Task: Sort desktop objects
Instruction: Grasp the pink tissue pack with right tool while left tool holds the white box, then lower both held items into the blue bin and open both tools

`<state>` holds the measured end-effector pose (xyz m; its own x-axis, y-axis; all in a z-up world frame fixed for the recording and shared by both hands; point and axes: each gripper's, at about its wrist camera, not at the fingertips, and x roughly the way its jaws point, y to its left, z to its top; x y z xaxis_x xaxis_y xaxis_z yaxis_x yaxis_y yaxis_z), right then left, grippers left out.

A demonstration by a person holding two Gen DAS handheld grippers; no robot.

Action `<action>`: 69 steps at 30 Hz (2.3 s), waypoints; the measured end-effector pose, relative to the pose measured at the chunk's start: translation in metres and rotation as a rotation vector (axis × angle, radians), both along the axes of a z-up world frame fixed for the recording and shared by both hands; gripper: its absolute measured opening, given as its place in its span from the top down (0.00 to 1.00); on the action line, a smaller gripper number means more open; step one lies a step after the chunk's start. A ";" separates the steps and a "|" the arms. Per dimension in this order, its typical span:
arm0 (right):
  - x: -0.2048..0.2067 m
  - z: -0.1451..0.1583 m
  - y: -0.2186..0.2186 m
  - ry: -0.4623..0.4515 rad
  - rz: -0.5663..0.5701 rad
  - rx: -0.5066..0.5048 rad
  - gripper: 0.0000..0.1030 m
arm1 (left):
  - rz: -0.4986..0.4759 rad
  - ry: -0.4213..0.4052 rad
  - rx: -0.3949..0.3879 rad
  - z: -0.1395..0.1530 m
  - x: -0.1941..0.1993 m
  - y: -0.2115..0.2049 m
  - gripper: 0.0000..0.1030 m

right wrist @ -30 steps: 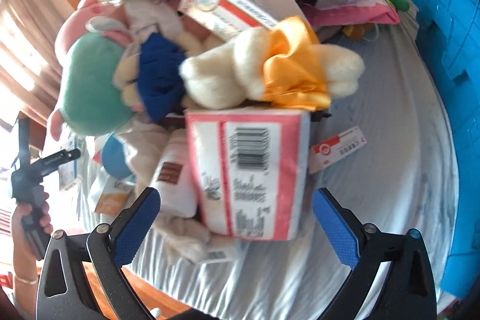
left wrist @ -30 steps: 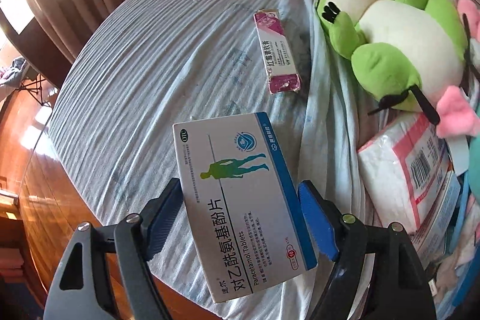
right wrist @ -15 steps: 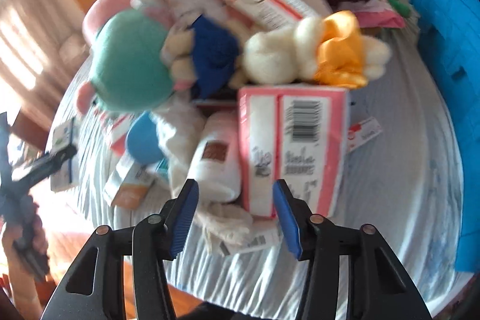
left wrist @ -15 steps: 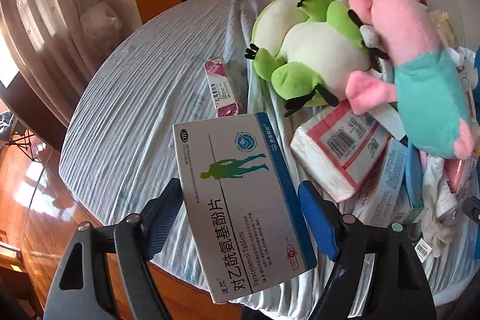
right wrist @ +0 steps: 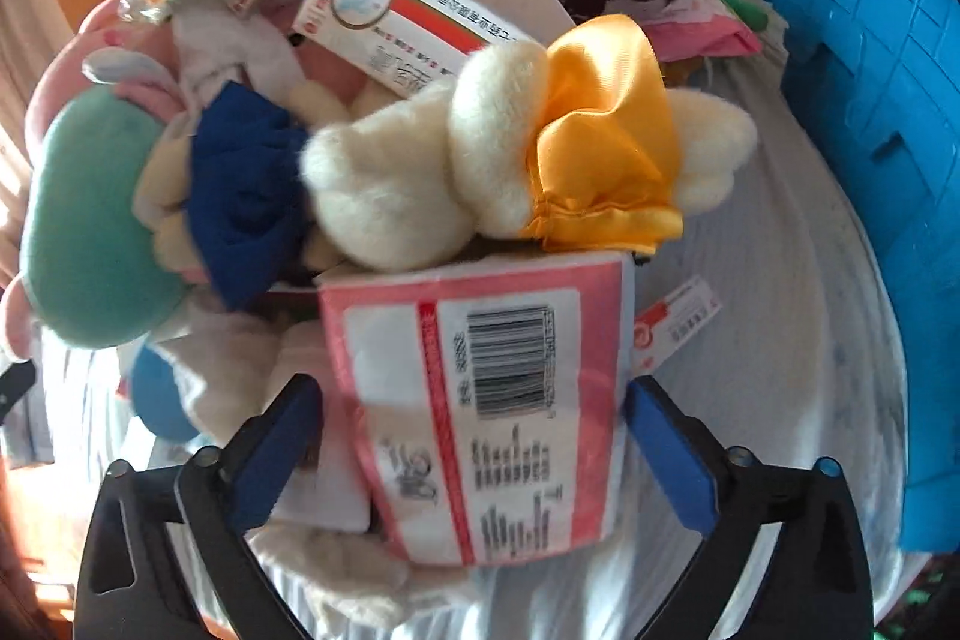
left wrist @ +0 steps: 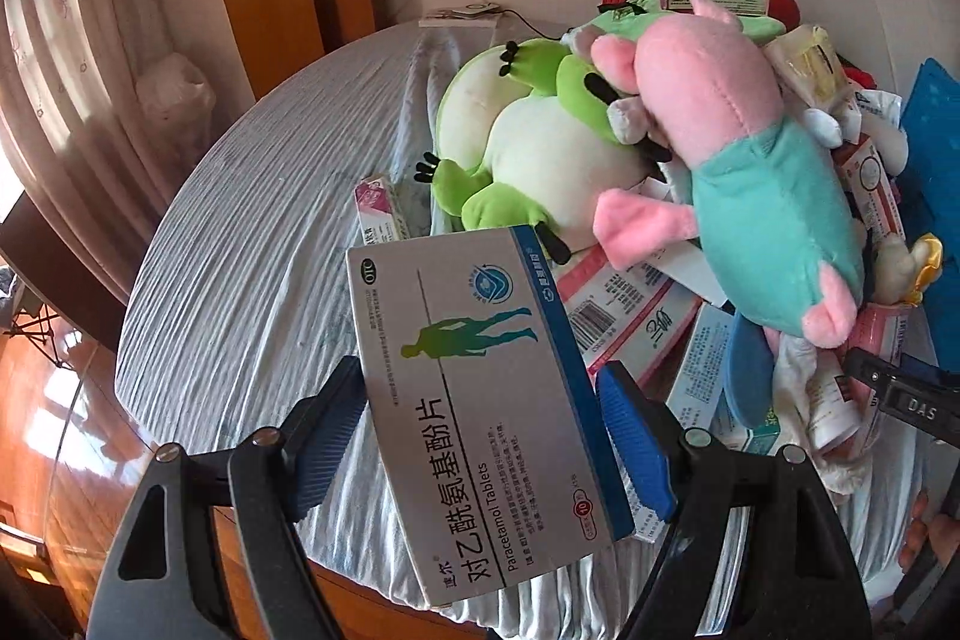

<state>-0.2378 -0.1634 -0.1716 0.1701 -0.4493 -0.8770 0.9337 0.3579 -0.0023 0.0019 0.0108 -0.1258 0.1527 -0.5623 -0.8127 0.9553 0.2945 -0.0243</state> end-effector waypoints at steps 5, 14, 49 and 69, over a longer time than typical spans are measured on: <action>-0.020 0.015 0.007 -0.036 0.003 -0.019 0.18 | -0.039 -0.038 -0.046 0.021 -0.022 0.002 0.24; -0.055 0.082 0.036 -0.113 0.002 -0.187 0.18 | -0.139 -0.055 -0.200 0.084 -0.073 0.000 0.24; -0.440 0.328 0.035 0.072 -0.244 -0.582 0.17 | -0.506 0.017 -0.468 0.266 -0.570 -0.121 0.27; -0.542 0.293 0.010 0.146 -0.269 -0.546 0.00 | -0.411 -0.086 -0.271 0.228 -0.661 -0.155 0.14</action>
<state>-0.7794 -0.1536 0.1209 -0.1150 -0.8496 -0.5147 0.9673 0.0220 -0.2525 -0.6594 -0.1440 0.1021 -0.0657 -0.7792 -0.6233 0.9930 -0.1123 0.0358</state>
